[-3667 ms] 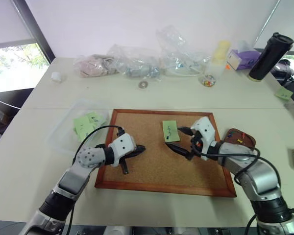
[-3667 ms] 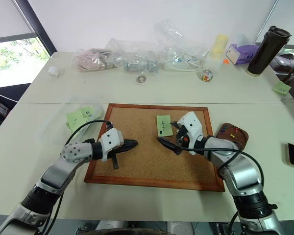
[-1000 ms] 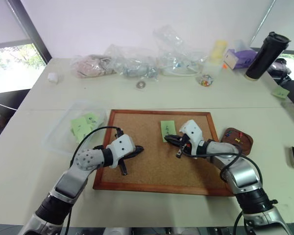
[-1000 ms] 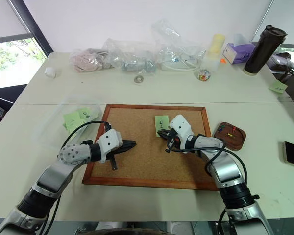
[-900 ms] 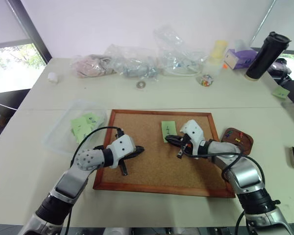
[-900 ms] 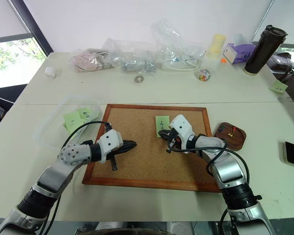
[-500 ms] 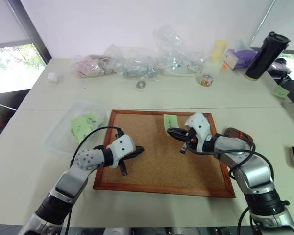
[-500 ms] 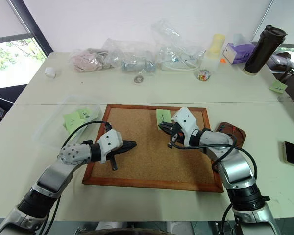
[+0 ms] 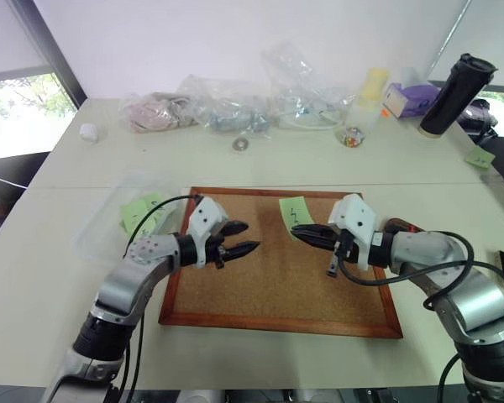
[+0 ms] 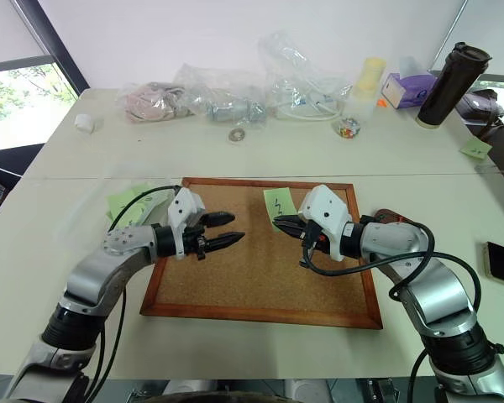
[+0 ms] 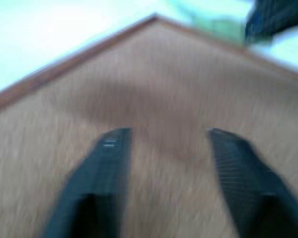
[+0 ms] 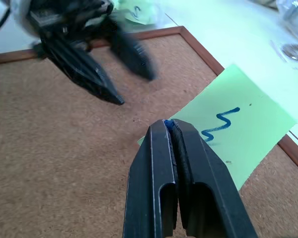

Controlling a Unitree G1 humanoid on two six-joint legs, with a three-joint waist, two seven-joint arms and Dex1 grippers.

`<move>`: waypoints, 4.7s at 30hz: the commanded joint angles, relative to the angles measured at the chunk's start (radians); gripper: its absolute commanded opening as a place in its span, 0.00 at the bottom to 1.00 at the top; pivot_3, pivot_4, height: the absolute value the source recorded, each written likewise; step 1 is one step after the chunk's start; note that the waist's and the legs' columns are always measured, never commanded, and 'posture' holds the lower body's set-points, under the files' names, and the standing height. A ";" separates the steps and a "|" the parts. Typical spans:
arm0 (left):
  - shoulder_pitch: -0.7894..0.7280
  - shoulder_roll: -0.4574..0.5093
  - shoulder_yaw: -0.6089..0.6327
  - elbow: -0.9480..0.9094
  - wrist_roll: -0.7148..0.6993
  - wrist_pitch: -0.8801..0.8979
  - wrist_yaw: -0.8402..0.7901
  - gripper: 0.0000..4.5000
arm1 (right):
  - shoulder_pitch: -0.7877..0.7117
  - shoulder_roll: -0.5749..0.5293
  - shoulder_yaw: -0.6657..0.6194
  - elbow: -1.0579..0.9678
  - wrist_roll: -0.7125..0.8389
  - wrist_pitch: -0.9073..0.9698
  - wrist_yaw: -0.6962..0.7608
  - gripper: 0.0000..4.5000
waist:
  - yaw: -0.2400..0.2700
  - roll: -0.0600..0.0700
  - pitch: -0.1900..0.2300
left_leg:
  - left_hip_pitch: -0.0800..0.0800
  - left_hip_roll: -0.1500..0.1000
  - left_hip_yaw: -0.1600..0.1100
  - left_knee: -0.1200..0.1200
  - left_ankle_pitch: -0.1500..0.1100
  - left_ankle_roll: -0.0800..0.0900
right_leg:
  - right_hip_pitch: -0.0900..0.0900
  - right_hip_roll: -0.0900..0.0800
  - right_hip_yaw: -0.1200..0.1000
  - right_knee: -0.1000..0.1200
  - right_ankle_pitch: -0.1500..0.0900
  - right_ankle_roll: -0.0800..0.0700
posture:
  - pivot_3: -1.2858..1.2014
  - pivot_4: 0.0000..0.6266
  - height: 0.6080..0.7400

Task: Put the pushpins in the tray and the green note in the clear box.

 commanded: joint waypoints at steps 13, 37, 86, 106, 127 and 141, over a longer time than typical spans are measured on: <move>-0.162 -0.206 0.152 0.083 -0.286 0.240 0.153 0.89 | -0.049 -0.029 0.009 -0.054 -0.002 -0.040 0.009 0.00 | 0.002 -0.003 0.002 | 0.000 0.000 0.000 0.001 0.000 -0.001 | 0.000 0.000 0.000 0.000 0.000 0.000 | 0.52 0.24 1.00; -0.184 -0.238 0.051 0.132 -0.216 0.185 0.140 0.02 | -0.091 -0.046 0.012 -0.091 -0.005 -0.025 0.002 0.00 | 0.001 -0.004 0.003 | 0.000 0.000 0.000 0.000 0.001 -0.001 | 0.000 0.000 0.000 0.000 0.000 0.000 | 0.52 0.24 1.00; 0.004 0.072 0.017 -0.049 -0.079 -0.025 -0.035 0.00 | 0.216 -0.107 -0.492 0.512 0.015 -0.060 -0.080 0.99 | 0.020 -0.003 0.004 | 0.000 0.000 0.002 0.001 0.001 -0.001 | 0.001 0.000 0.001 0.000 0.000 0.000 | 0.52 0.24 1.00; -0.150 0.265 0.317 -0.153 -0.181 0.144 0.087 0.00 | -0.039 -0.084 -0.312 0.030 0.412 0.237 -0.063 0.99 | 0.009 -0.003 0.005 | 0.000 0.001 0.000 0.000 0.001 -0.001 | -0.001 0.001 0.000 0.000 0.000 0.000 | 0.52 0.24 1.00; 0.056 0.501 0.378 0.251 -0.082 0.012 -0.126 0.53 | -0.178 -0.102 -0.023 0.046 0.276 0.091 0.116 1.00 | -0.002 -0.006 0.009 | -0.002 0.000 0.000 -0.002 0.000 -0.001 | -0.004 -0.001 0.000 0.000 0.000 0.000 | 0.52 0.24 1.00; -0.008 0.622 0.377 0.036 -0.219 0.082 -0.316 0.99 | -0.077 -0.200 -0.078 0.051 0.192 0.045 0.158 1.00 | -0.001 -0.007 0.009 | -0.013 0.000 0.000 0.001 0.001 -0.002 | -0.013 -0.001 -0.001 0.002 0.000 0.000 | 0.52 0.24 1.00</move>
